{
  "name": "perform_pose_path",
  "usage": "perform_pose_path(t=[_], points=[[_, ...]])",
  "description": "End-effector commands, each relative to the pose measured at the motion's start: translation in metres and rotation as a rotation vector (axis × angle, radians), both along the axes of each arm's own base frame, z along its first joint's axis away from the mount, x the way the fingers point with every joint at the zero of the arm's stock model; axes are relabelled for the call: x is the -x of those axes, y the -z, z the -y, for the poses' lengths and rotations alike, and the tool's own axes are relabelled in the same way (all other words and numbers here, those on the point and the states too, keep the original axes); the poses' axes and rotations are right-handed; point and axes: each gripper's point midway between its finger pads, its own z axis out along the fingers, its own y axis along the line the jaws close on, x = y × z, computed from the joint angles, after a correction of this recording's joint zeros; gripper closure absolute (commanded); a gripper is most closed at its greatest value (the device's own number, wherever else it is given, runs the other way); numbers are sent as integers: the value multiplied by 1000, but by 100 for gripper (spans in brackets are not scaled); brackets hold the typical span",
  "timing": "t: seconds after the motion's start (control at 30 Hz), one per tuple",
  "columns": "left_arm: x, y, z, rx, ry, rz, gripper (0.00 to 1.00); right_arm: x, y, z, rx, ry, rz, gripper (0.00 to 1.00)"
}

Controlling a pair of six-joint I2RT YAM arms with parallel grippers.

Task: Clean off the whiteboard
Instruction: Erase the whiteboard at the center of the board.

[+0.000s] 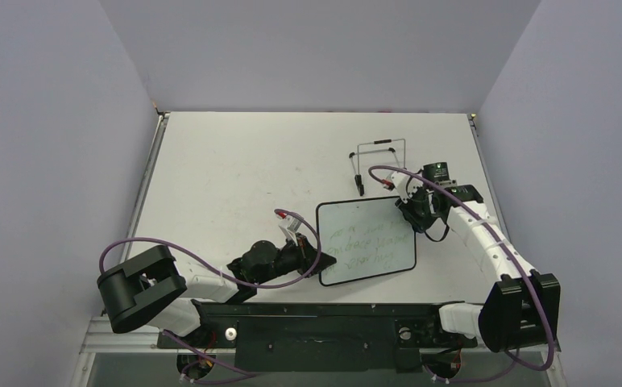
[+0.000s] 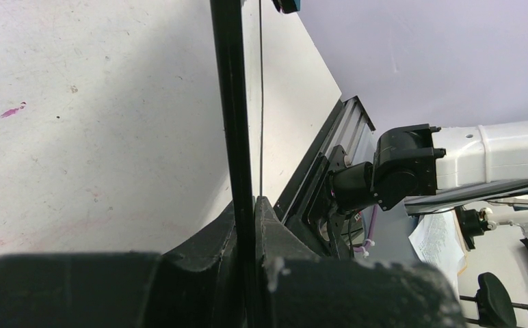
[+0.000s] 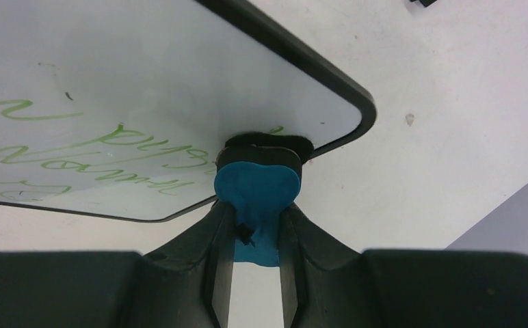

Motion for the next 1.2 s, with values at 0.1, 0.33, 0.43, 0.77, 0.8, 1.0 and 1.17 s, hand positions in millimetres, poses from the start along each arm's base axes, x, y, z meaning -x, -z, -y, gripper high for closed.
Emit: perform_pose_path(t=[0.1,0.33,0.43,0.77,0.8,1.0,1.17], points=[[6,-32,6,75,49,95,100,-31,-32,-23,-90,-52,93,100],[6,-31,5,73,44,95,100,13,-6,-37,-80,-207,1,100],[6,-31,5,74,44,97,100,18,4,-25,-31,-186,-5,100],[6,-32,5,78,45,97,100,-25,-13,8,20,-7,91,100],[6,-32,5,76,43,97,100,-28,-16,6,13,-3,96,100],[6,-32,5,76,44,97,100,-42,-36,-9,-56,-20,127,100],[6,-33,3,77,41,99,100,-15,-29,-24,-98,-127,77,100]])
